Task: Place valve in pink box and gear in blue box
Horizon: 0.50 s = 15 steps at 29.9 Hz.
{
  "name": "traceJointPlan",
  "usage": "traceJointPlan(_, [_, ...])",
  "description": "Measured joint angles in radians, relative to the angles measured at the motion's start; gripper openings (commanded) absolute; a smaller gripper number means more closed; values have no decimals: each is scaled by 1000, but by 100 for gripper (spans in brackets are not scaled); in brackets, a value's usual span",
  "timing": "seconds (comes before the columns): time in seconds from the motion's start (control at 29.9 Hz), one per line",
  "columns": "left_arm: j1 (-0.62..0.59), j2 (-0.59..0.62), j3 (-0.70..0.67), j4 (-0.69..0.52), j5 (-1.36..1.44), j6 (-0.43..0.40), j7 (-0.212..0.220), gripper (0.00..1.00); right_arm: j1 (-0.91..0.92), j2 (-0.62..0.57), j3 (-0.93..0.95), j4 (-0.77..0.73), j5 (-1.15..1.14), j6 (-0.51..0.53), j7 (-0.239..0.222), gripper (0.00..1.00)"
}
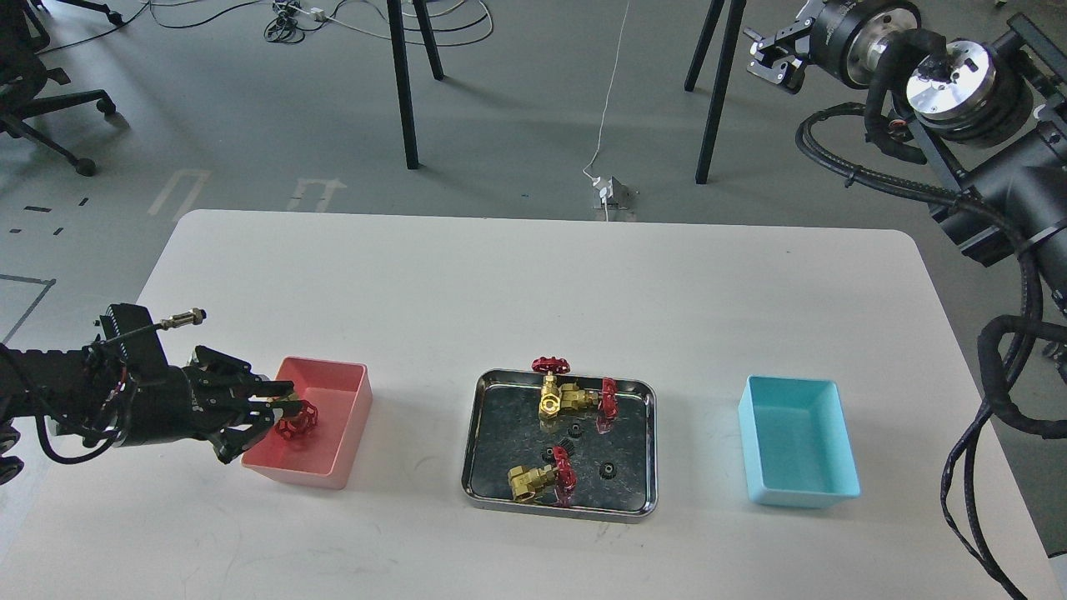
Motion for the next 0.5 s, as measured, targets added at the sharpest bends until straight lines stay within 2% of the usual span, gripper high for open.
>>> traceJointPlan(0.17, [27,-37,-17,21,-1,1,0,18,-12,-2,0,1,0,0,1,100])
traceJointPlan(0.3, [42,-43,-39,25,-1,0,0,37,-17,-5,1,3,1,-1,3,100])
traceJointPlan(0.5, [45,-44,-43,26,-1,-6,0,50,-43,-10,1,23,-1,32,4,100])
